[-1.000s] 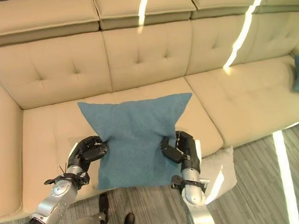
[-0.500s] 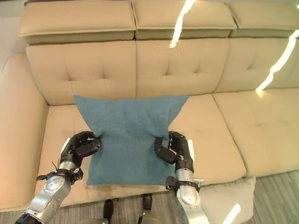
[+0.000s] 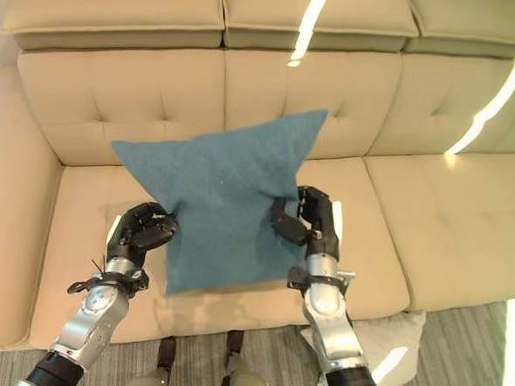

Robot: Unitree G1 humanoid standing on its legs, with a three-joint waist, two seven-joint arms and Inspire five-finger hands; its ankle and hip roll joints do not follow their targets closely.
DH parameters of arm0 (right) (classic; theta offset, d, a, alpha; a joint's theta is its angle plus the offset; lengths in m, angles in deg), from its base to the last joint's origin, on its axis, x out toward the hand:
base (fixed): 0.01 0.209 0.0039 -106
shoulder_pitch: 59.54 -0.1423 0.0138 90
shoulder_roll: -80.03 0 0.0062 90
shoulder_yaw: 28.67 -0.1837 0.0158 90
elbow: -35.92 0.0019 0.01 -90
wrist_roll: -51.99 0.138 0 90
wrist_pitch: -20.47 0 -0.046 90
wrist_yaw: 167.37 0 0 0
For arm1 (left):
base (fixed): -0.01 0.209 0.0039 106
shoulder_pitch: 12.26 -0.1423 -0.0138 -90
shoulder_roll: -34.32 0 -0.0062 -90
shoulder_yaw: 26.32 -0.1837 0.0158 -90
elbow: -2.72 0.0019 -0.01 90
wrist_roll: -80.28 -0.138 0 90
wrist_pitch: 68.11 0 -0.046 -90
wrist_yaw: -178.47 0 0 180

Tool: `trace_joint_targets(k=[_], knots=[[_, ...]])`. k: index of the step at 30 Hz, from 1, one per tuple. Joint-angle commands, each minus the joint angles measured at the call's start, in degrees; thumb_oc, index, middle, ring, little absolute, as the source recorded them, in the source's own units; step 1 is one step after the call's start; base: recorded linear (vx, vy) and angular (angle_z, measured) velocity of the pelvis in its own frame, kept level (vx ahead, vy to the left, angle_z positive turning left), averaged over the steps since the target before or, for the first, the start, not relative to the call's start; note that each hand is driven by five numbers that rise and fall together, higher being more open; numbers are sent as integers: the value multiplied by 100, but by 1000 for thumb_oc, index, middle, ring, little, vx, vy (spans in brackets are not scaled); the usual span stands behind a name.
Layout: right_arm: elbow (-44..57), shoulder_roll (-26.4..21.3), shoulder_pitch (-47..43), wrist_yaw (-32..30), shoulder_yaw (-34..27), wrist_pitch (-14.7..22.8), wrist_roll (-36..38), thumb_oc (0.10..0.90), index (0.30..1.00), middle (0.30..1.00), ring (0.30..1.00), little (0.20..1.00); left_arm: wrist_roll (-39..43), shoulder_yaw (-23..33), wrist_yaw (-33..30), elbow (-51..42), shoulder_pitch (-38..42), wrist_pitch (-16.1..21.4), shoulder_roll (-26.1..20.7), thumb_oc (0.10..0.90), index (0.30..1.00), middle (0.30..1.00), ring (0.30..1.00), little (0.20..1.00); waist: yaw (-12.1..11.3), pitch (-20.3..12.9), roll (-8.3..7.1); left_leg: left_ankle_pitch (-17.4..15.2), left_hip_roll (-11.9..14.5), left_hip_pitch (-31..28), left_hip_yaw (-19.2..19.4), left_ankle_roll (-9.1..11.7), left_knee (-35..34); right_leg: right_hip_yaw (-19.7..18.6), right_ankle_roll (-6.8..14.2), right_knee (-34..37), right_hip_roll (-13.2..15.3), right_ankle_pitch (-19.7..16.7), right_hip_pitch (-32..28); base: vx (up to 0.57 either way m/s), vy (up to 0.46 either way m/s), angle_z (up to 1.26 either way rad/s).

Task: Pick up all the scattered cushions and arrange them neatly on the sofa.

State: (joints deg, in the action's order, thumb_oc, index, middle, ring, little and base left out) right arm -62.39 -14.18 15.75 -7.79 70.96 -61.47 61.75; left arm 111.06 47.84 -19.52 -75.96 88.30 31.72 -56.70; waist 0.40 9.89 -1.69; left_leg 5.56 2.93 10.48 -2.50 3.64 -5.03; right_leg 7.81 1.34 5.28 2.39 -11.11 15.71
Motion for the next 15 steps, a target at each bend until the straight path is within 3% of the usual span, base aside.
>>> trace_joint_targets(k=[1, 6, 9, 15], knots=[[188, 113, -1148, -386, 301, 886, -335, 400, 300, 300, 300, 300, -453, -532, -74, -272, 1522, 1065, 84, 400, 300, 300, 300, 300, -88, -518, 31, -306, -308, 364, 369, -134, 3, -86, 509, -78, 170, 755, -142, -68, 6, 12], [-557, -36, -2343, -764, 588, 883, -347, 400, 300, 300, 300, 300, -623, -762, -481, 392, 2892, 1178, -118, 400, 300, 300, 300, 300, -98, -553, 81, -201, -324, 811, 280, -51, 3, -117, 471, -177, 144, 722, 328, -20, 2, 14], [-1248, -188, -3460, -1064, 940, 848, -473, 400, 300, 300, 300, 300, -922, -1058, -833, 1162, 4129, 1227, -326, 400, 300, 300, 300, 300, -114, -536, 87, -104, -341, 1070, 234, 5, 3, -131, 474, -224, 126, 692, 581, 1, -1, 3], [-1867, -289, -4502, -1431, 1308, 781, -760, 400, 300, 300, 300, 300, -1148, -1167, -1249, 1557, 4954, 1327, -355, 400, 300, 300, 300, 300, -178, -507, 79, -25, -377, 1329, 191, 62, 3, -115, 505, -146, 104, 588, 826, 2, -1, -1]])
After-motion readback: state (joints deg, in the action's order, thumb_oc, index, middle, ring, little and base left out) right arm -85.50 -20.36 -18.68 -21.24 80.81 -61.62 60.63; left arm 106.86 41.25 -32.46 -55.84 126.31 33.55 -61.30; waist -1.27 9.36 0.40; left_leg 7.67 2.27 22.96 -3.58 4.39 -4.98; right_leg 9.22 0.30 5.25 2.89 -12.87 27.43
